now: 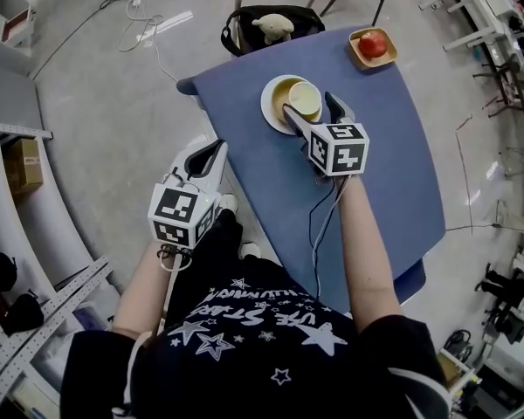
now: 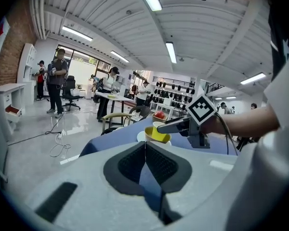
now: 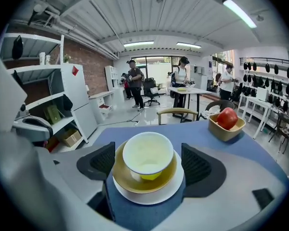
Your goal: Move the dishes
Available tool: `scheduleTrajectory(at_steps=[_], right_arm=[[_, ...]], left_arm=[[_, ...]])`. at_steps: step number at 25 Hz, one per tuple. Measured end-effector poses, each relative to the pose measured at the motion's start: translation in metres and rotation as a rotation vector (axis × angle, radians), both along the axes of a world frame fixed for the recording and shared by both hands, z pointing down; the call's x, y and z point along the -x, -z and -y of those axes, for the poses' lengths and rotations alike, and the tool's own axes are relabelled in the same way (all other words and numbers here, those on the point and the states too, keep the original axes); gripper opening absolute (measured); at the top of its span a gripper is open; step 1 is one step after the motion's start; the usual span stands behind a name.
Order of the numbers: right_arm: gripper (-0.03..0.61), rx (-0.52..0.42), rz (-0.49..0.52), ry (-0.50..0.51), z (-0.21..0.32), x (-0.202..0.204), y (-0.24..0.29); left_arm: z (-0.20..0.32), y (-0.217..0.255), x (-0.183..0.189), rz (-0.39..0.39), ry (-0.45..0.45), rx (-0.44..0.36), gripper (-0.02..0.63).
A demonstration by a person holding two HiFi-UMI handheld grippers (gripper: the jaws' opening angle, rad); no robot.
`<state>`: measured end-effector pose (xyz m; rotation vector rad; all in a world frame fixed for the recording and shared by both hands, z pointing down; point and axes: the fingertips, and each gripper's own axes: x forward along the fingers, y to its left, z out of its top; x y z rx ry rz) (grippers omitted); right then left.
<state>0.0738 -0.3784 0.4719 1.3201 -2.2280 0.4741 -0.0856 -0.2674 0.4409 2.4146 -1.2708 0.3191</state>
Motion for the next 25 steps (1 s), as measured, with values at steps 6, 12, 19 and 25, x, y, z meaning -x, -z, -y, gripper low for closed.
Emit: scheduleTrajectory(at_steps=[6, 12, 19, 25], right_arm=[[0.400, 0.006, -0.122, 0.068, 0.008, 0.003, -0.014], [0.397, -0.001, -0.156, 0.084, 0.014, 0.004, -0.020], [0.379, -0.012, -0.171, 0.099, 0.016, 0.006, -0.018], [0.379, -0.052, -0.142, 0.110, 0.019, 0.009, 0.004]], left_arm=[[0.010, -0.008, -0.014, -0.004, -0.021, 0.020, 0.020], [0.015, -0.015, -0.012, 0.001, -0.012, 0.038, 0.020], [0.020, -0.022, -0.014, 0.006, -0.015, 0.053, 0.020], [0.026, -0.021, -0.021, -0.004, -0.027, 0.052, 0.020]])
